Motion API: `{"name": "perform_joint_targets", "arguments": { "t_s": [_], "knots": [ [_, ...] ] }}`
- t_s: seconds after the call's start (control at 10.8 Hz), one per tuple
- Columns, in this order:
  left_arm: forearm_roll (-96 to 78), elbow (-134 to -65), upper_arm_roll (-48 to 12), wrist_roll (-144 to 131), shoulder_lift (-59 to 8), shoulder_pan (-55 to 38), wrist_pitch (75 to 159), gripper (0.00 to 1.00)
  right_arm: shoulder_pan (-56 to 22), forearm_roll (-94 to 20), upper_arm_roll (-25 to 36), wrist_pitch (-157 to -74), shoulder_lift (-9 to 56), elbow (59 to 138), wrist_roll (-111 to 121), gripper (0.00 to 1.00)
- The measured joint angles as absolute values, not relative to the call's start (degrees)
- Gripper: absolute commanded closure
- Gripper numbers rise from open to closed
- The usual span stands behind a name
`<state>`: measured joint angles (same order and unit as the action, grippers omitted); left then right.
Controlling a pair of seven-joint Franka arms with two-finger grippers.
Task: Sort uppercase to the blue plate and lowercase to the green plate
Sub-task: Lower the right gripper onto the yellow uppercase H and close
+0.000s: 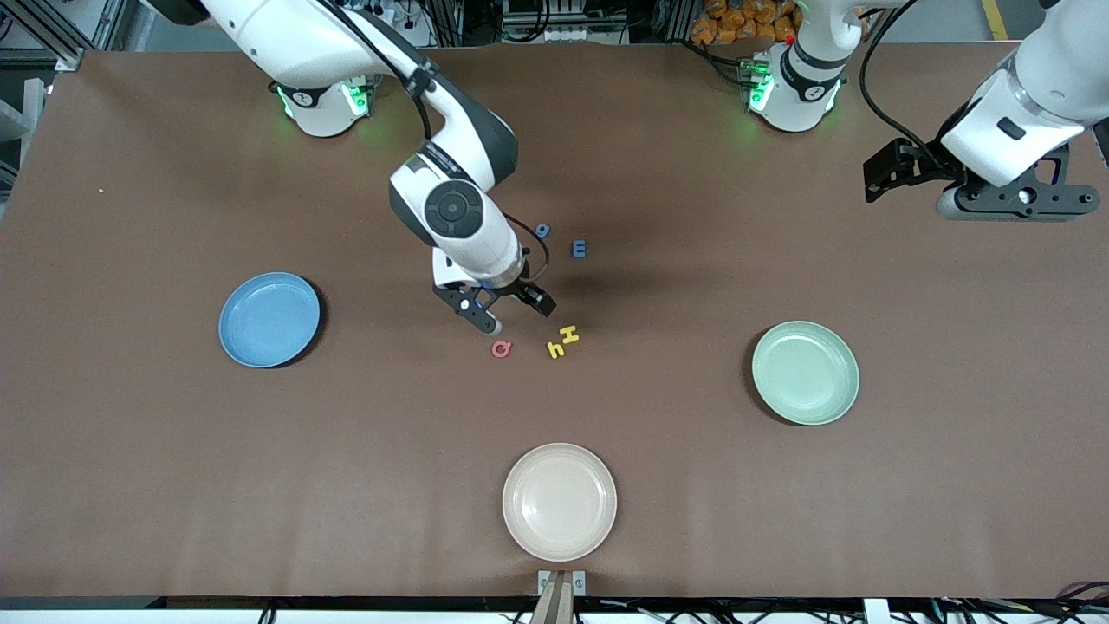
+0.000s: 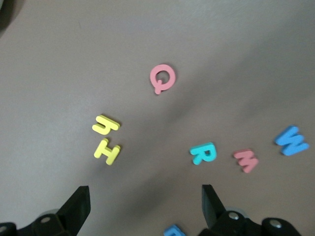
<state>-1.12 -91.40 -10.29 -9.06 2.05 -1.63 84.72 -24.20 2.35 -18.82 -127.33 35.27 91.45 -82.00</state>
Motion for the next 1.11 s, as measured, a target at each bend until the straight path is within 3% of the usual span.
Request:
{"name": "perform_joint_targets", "arguments": {
  "t_s": [0.46, 1.11],
  "knots": [
    [-1.12, -91.51, -10.52, -9.06, 2.06, -1.63, 83.80, 0.00, -28.72, 0.19, -13.88, -127.28, 40.64, 85.09, -84.97, 0.00],
    [-1.12, -91.57, -10.59, -9.06, 2.06, -1.54, 83.41, 0.00, -29.89, 0.10, -13.22, -127.26, 41.78, 83.75, -85.58, 0.00]
  ]
}}
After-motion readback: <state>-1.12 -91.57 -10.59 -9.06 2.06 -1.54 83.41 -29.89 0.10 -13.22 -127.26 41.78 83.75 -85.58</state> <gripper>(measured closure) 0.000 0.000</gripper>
